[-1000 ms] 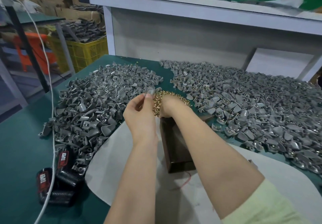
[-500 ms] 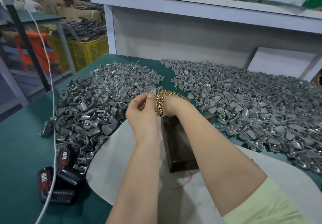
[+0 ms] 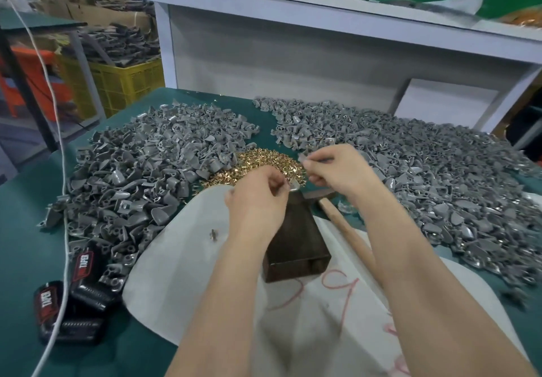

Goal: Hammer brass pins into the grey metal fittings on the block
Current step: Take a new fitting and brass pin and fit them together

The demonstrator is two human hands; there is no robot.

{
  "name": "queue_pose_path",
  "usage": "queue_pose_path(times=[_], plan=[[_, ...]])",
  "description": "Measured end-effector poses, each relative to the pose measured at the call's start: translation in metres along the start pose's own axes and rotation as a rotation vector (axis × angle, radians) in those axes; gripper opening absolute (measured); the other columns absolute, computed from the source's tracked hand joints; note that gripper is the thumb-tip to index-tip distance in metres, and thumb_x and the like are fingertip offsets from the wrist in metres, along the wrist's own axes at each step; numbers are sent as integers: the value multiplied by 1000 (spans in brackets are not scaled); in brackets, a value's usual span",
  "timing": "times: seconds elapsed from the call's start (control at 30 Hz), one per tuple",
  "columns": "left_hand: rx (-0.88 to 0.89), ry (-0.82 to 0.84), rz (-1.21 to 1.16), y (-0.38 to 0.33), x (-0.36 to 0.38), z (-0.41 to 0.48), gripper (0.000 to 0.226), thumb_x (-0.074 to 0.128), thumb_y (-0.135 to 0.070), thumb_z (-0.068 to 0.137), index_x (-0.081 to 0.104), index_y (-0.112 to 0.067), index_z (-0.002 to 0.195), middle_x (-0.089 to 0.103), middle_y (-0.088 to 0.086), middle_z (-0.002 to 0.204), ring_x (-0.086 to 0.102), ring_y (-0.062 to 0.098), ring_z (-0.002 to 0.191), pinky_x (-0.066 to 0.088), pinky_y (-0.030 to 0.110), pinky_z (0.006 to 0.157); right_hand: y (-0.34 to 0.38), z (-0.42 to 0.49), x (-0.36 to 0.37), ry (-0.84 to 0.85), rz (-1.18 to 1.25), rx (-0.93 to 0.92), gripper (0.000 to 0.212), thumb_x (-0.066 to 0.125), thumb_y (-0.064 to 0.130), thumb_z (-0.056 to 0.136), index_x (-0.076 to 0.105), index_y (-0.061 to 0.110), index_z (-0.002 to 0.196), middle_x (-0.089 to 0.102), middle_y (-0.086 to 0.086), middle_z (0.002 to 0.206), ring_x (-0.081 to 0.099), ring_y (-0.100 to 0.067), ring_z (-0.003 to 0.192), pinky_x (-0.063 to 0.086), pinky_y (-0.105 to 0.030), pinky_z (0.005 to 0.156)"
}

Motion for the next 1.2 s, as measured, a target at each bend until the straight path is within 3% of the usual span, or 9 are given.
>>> queue_pose_path(times=[0.07,0.17,0.27,0.4,0.57,0.73,0.97,1.1,1.2], plan=[[1,54,191,-1,6,-3,14,61,-25,90,55,-33,81,65,-11,96,59,17,101,41,42,98,-4,-16,-9,14,52,-4,18,60,3,89,71,18,88,68,1,75,62,-5,66,55,-15,64],[-1,79,304,-1,11,-3,8,60,-28,91,60,-34,86,63,-7,108,54,20,109,37,40,94,-7,-32,-14,12,-7,-38,22,58,1,89,71,17,98,68,0,82,63,-10,72,54,-18,70],[-2,90,319,0,12,-3,6,61,-28,91,65,-33,89,63,-5,108,52,22,111,34,39,88,-9,-38,-9,-5,-55,-50,18,59,3,88,67,16,98,67,-6,90,64,-19,84,53,-29,81],[0,87,331,0,13,-2,7,60,-29,90,67,-33,92,63,-5,110,51,24,112,28,36,83,-4,-39,1,-21,-191,-124,13,62,7,86,67,19,85,67,0,83,60,-11,78,50,-21,75],[2,96,338,4,16,0,8,62,-34,90,67,-33,96,63,-4,111,51,25,113,27,34,83,3,-40,15,-1,-400,-182,14,58,11,89,70,16,93,67,-2,94,58,-15,85,44,-25,77],[6,103,345,5,19,2,9,59,-34,91,66,-32,97,63,-2,110,51,26,111,30,36,86,9,-39,25,40,-603,-205,14,55,16,92,66,12,100,62,-9,106,55,-26,101,46,-35,88],[28,94,366,3,18,1,10,58,-37,92,57,-35,82,62,-1,105,51,28,106,29,34,79,12,-38,31,5,-757,-247,13,54,10,91,61,8,102,57,-11,106,57,-30,98,45,-34,80],[28,83,369,2,17,1,10,59,-34,92,68,-33,96,64,-2,108,51,28,108,28,33,80,13,-39,34,-45,-828,-288,13,55,9,90,60,8,102,56,-10,106,57,-28,96,36,-29,68],[30,85,377,0,17,1,8,58,-29,92,66,-32,90,64,-1,105,51,28,106,28,34,78,16,-41,35,-46,-858,-308,16,54,7,90,58,8,105,55,-10,109,56,-26,100,32,-27,68]])
Point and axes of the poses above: each hand's wrist, its own z-axis towards the middle knuckle, its own x-axis out of the palm, y = z × x, the point moved 7 cm from there along z, towards the middle knuckle
